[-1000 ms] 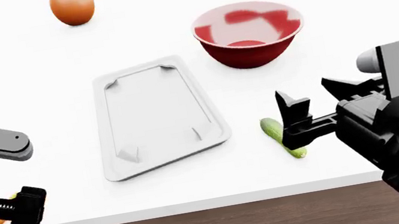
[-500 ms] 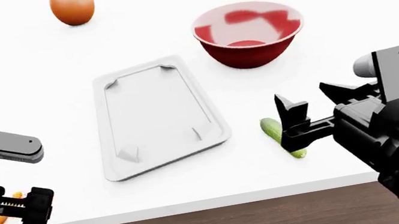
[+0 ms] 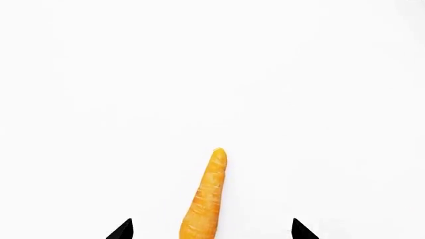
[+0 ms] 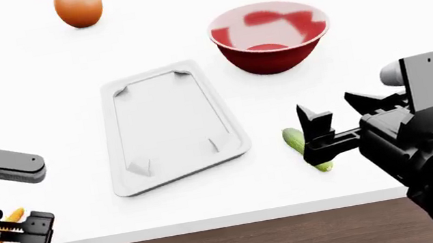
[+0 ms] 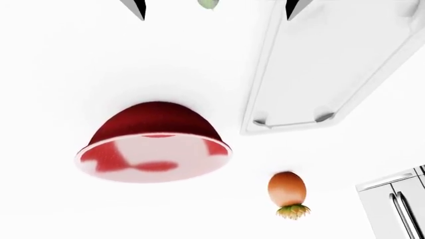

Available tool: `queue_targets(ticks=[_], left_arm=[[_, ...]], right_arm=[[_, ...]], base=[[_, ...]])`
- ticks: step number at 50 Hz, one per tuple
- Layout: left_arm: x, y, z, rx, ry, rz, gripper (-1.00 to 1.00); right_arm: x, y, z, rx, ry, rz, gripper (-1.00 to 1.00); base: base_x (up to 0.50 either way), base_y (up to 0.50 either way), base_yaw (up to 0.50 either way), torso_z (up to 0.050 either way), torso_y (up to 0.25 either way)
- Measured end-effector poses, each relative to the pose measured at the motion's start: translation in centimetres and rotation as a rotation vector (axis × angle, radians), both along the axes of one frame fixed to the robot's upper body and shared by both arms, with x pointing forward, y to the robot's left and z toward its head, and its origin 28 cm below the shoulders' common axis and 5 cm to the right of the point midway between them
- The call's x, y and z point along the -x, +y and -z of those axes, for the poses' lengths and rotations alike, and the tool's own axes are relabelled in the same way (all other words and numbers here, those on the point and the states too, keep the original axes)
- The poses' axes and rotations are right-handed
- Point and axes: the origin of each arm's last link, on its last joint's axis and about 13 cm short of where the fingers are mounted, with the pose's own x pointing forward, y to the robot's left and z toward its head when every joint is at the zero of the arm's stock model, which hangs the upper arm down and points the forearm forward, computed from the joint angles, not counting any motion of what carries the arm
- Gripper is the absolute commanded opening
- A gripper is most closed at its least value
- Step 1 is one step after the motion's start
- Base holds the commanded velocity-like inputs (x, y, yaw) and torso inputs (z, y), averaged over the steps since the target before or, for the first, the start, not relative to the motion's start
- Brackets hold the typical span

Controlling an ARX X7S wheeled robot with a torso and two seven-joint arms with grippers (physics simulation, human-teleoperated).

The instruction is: Place the two vegetables and bowl onto the tray for setting up a vegetable dip station.

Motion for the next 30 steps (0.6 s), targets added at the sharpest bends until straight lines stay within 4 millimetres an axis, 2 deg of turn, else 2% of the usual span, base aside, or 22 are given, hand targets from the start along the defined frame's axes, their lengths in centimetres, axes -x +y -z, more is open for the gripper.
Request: queue_targets(ticks=[20, 21, 30], left_arm=[[-0.6, 0.1, 0.9, -0.020, 0.017, -0.061, 1.00], [-0.6, 0.1, 0.9, -0.019, 0.016, -0.062, -1.00], [-1.1, 0.1, 1.9, -0.028, 0.027, -0.081, -1.00]], right_arm=[[-0.3, 0.0, 0.5, -0.006, 0.014, 0.000, 1.00], [-0.3, 0.0, 0.5, -0.006, 0.014, 0.000, 1.00], [-0.4, 0.0, 0.7, -0.011, 0.017, 0.001, 1.00]], base=[[0.00, 0.00, 0.00, 0.000, 0.000], [0.00, 0.00, 0.00, 0.000, 0.000], [0.00, 0.00, 0.00, 0.000, 0.000]])
